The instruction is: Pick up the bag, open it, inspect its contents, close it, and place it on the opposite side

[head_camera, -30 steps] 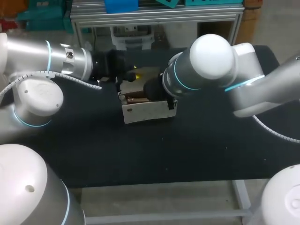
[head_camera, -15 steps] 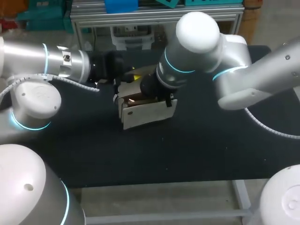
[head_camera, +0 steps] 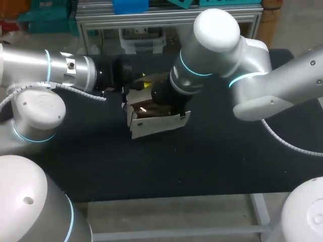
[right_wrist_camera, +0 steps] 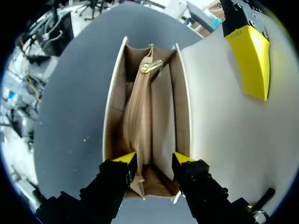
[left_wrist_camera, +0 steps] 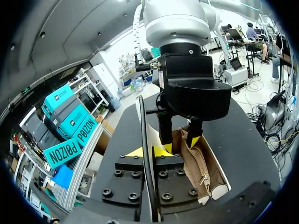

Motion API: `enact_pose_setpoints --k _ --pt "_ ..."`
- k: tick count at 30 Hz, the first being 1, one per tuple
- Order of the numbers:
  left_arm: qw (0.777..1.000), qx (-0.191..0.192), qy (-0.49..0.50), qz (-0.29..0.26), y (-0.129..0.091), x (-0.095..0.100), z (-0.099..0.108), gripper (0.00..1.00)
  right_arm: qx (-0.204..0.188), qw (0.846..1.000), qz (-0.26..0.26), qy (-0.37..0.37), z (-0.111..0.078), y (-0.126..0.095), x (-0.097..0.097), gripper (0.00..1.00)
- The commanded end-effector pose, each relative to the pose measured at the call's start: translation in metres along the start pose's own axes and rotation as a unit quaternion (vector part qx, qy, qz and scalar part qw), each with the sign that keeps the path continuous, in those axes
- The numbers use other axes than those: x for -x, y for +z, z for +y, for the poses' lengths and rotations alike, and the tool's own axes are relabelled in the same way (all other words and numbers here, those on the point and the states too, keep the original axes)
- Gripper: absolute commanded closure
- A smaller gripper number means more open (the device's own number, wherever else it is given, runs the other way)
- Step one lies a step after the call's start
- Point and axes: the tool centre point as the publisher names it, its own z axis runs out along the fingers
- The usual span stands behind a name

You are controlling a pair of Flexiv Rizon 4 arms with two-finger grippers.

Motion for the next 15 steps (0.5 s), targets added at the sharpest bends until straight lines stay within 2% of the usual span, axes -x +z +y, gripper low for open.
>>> enact_pose_setpoints --k 1,15 --pt "1.000 -0.008 0.007 -0.001 -0.0026 -0.0044 -0.0033 1.00 0.001 1.000 0.005 0.001 -0.0022 0.0080 -0.0019 0.47" --pt "0.999 -0.012 0.030 -0.001 -0.0014 -0.0080 -0.0044 1.00 0.001 1.000 0.007 -0.001 -0.0026 0.0103 -0.0060 0.34"
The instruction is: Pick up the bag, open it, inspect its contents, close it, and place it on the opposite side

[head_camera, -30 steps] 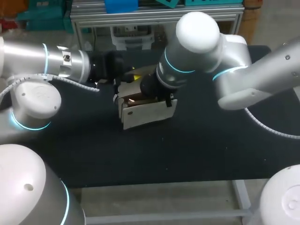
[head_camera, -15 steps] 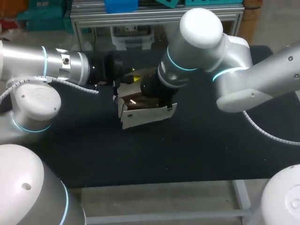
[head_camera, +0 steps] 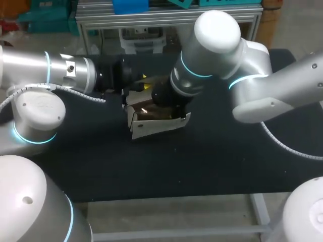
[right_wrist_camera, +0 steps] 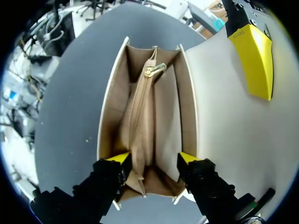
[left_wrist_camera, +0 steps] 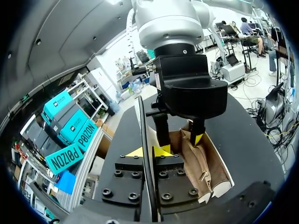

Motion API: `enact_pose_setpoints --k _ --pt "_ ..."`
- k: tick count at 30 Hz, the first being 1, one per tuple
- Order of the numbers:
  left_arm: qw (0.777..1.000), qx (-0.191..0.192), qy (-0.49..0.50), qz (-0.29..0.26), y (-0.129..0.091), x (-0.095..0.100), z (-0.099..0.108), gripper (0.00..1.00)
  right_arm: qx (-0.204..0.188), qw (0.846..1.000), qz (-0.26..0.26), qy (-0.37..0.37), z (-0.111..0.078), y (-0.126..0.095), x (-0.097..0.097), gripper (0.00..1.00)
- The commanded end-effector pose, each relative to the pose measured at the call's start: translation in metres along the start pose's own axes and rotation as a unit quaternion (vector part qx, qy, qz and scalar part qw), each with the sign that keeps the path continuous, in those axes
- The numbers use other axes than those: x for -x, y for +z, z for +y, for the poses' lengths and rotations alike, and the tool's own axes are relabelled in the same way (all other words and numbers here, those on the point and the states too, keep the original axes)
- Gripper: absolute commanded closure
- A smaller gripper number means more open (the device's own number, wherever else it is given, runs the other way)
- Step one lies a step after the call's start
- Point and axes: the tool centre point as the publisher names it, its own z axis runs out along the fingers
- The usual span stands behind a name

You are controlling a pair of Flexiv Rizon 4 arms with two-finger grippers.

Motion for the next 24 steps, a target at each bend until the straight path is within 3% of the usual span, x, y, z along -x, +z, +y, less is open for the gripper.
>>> enact_pose_setpoints --k 1,24 --pt "1.000 -0.006 0.002 -0.003 -0.0020 -0.0039 -0.0035 1.00 -0.002 1.000 0.001 0.001 -0.0025 0.0079 -0.0001 0.33" --pt "1.000 -0.005 0.001 -0.003 -0.0021 -0.0032 -0.0009 1.00 0.001 1.000 0.000 0.000 -0.0018 0.0076 0.0017 0.24"
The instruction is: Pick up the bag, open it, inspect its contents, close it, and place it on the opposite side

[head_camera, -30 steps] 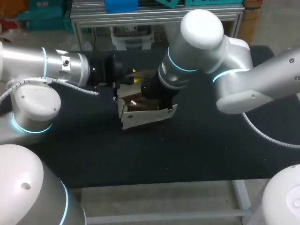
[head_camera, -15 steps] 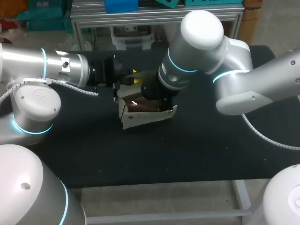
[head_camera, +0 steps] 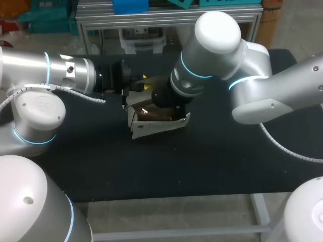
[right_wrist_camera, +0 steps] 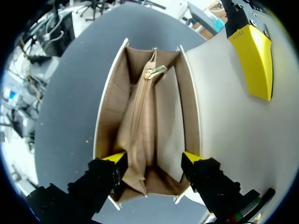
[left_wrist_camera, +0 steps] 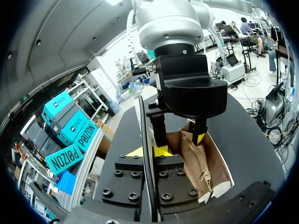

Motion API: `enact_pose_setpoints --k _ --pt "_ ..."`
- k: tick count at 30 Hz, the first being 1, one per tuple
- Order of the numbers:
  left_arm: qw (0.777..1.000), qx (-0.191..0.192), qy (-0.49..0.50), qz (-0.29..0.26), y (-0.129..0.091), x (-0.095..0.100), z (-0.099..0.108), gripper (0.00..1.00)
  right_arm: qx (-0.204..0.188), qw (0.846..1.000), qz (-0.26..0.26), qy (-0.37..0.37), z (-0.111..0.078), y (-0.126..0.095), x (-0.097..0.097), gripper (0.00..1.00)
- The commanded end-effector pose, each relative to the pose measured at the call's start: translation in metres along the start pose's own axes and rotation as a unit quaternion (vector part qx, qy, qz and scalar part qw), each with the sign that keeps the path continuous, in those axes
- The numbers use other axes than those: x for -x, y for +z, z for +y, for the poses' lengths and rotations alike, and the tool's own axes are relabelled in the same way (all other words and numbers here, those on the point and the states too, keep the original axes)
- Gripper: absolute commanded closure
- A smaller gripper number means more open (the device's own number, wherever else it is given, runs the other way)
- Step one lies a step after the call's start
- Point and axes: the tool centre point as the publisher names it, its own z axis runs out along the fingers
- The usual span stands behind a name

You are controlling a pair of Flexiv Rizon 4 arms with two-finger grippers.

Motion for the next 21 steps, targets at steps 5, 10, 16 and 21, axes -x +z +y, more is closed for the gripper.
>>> enact_pose_setpoints --k 5,10,16,21 --pt "1.000 -0.003 0.001 -0.002 -0.002 -0.003 -0.002 1.00 0.000 1.000 0.000 -0.001 -0.002 0.007 0.003 0.23" --pt "1.000 -0.002 0.002 -0.001 -0.002 -0.003 -0.002 1.00 0.001 1.000 -0.001 -0.001 -0.001 0.006 0.003 0.24" --pt "1.000 -0.001 0.001 0.000 -0.001 -0.004 -0.002 1.00 0.000 1.000 -0.015 -0.002 0.000 -0.001 0.004 0.71" --pt "1.000 0.001 0.001 0.001 0.000 -0.006 -0.004 1.00 0.002 0.999 -0.048 -0.007 0.004 -0.021 0.005 0.87"
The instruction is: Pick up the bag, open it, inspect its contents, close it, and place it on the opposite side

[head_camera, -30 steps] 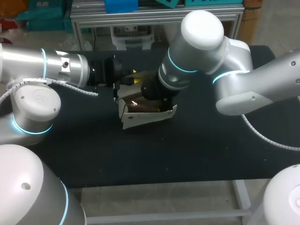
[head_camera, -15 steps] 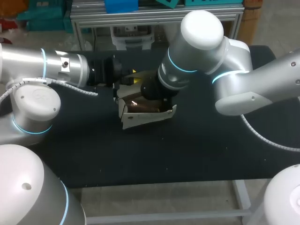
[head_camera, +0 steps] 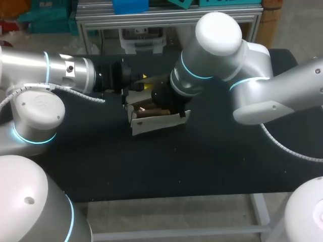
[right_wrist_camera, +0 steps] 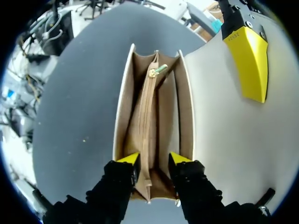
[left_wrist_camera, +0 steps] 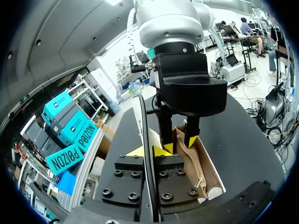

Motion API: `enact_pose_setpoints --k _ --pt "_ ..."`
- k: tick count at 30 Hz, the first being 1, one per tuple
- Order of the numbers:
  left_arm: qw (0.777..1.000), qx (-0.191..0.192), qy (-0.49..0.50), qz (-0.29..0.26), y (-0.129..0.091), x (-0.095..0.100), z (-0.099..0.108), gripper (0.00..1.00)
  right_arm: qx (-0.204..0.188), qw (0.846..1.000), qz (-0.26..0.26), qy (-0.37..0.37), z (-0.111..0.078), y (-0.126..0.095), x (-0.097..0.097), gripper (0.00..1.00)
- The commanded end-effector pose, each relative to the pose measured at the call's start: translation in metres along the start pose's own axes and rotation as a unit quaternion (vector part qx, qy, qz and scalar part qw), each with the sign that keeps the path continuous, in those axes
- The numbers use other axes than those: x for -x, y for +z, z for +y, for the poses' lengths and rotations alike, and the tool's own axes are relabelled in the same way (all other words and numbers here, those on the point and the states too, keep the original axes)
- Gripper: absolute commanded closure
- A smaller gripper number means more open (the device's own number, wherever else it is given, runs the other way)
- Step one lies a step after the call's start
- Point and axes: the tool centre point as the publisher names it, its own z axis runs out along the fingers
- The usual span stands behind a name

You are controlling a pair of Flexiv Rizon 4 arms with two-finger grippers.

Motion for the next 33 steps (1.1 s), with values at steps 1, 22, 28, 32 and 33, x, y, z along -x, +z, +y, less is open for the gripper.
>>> enact_pose_setpoints --k 1,22,28,32,33 --pt "1.000 0.001 0.001 0.000 0.001 -0.007 -0.004 1.00 -0.001 0.999 -0.035 -0.002 0.003 -0.020 -0.003 0.85" --pt "0.995 0.013 -0.080 0.065 0.003 -0.034 -0.020 1.00 -0.019 0.987 -0.159 -0.034 0.026 -0.109 -0.028 1.00" --pt "0.982 0.001 -0.141 0.125 0.034 -0.035 0.003 1.00 -0.022 0.986 -0.162 -0.024 0.027 -0.116 -0.049 1.00" --pt "0.980 -0.004 -0.148 0.131 0.053 -0.032 0.017 1.00 -0.031 0.985 -0.169 -0.018 0.028 -0.125 -0.062 1.00" --pt "0.981 -0.005 -0.146 0.127 0.056 -0.032 0.020 1.00 -0.032 0.985 -0.170 -0.017 0.027 -0.127 -0.064 1.00"
